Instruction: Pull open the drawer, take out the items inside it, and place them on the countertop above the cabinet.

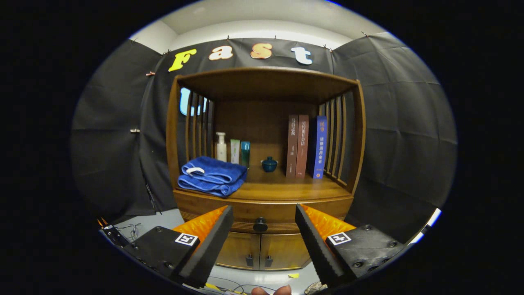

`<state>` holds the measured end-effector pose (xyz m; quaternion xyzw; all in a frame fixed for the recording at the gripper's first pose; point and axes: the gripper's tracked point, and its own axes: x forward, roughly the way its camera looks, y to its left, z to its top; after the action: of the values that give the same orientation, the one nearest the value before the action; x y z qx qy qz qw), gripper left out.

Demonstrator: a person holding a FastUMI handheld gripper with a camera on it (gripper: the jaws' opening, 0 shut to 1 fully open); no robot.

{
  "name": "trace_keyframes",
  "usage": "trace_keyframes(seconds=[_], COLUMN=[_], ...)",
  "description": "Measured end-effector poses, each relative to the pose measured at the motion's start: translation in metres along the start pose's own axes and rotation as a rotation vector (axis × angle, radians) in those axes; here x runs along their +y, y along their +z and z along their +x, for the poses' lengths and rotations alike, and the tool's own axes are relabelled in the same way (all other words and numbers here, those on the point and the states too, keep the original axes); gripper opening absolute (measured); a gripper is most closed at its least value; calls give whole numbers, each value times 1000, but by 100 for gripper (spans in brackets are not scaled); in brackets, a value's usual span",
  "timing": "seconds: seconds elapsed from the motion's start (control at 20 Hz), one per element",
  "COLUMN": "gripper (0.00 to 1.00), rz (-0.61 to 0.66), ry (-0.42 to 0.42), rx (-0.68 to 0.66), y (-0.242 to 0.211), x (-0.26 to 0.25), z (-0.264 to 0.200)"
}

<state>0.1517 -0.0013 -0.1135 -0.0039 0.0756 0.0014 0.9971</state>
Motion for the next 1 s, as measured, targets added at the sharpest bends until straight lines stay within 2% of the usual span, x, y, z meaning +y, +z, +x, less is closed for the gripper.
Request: trace_keyframes(seconds=[0.35, 0.55, 0.65, 0.9, 0.95, 1.0], gripper=[99, 98, 90, 54, 54, 50], rz=[12, 23, 24, 23, 9, -1], ry=[-17, -21, -18, -24, -29, -34], rx=[95, 136, 166, 198, 210, 190], y=[-66, -91, -106, -126, -129, -125], x=[10, 11, 14, 16, 15, 14], z=[84, 116, 130, 147, 147, 146])
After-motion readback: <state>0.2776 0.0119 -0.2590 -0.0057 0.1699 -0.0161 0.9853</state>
